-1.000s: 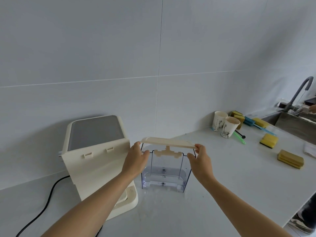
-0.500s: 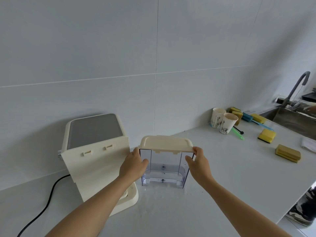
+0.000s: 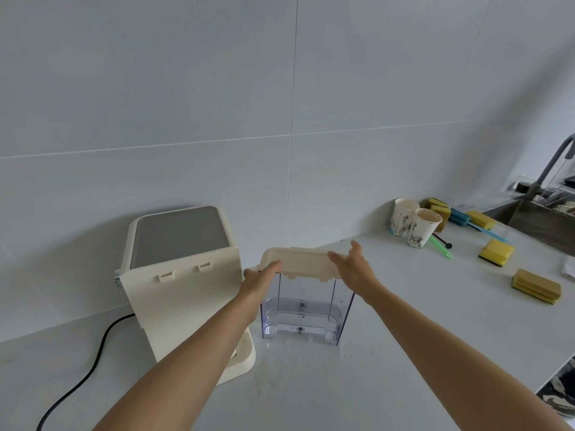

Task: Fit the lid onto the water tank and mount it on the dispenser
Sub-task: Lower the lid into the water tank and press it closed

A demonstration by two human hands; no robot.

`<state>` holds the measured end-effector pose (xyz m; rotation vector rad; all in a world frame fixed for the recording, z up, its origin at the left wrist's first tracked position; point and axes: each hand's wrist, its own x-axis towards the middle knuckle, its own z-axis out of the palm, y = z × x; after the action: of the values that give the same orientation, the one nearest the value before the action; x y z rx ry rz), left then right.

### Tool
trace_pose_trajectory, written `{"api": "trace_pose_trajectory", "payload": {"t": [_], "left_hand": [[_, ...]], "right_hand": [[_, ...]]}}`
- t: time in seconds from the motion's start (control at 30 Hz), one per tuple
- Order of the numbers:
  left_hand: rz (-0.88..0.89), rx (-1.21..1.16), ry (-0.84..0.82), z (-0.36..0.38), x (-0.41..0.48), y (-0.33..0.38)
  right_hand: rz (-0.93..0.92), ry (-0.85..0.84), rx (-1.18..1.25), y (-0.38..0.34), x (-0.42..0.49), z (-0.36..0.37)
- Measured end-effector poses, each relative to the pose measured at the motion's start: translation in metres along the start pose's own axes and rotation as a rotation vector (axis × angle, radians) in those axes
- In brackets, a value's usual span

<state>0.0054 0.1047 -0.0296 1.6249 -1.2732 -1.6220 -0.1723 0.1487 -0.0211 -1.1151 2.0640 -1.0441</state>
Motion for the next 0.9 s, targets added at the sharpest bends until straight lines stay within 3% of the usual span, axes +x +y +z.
{"api": "trace_pose_trajectory", "payload": {"t": [0.23, 0.5, 0.9], "left_hand": [[-0.191, -0.232, -0.013, 0.019, 0.008, 0.008], [-0.09, -0.257, 0.06, 0.029, 0.022, 0.0], [0.009, -0.252, 0.041, 0.028, 0.028, 0.006]], "right_hand": [[0.023, -0.107, -0.23, -0.004, 0.02, -0.001], [-0.051, -0.145, -0.398, 0.005, 0.018, 0.0], [0.027, -0.29, -0.514, -0.001, 0.006, -0.01]]}}
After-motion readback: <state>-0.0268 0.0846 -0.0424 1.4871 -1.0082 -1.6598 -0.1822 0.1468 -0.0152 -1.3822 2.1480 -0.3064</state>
